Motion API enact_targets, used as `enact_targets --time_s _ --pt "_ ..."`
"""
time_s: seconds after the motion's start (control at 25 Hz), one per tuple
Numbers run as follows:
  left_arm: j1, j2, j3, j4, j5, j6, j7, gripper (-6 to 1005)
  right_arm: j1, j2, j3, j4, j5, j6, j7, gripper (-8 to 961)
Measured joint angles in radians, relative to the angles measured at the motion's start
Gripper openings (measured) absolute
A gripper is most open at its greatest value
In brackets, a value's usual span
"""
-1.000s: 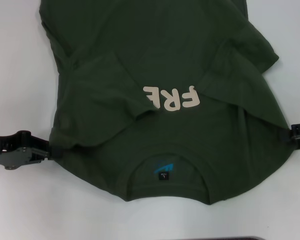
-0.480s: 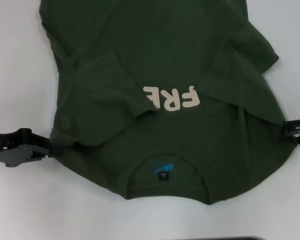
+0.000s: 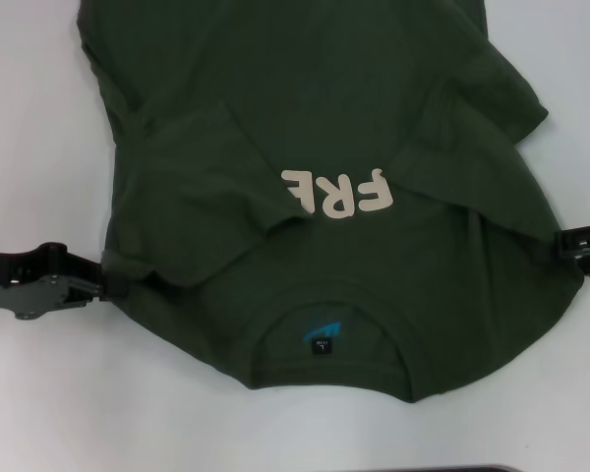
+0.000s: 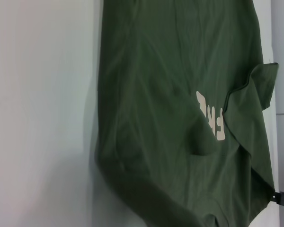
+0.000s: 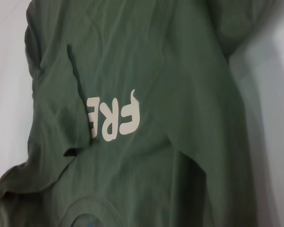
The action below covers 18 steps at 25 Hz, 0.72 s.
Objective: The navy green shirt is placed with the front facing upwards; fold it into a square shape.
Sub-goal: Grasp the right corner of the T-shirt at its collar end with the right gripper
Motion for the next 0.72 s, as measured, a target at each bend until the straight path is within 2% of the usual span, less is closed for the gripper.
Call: enact_targets --time_s 0.08,0.28,0.72 --pt "-0.001 0.0 0.0 0.0 0.0 -0.001 -0.001 42 0.004 0.0 -0.01 -0.001 -0.002 -0.001 -0.004 776" --pt "-0.002 0.0 -0.01 0.0 -0.001 0.0 -0.002 43 0.013 0.0 -0.033 -0.002 -0.005 0.003 0.001 550" --pt "-0.002 0.004 -0.014 0.0 -0.002 -0.001 -0.004 43 0.015 -0.008 -0.035 -0.002 -0.007 -0.005 0.01 304"
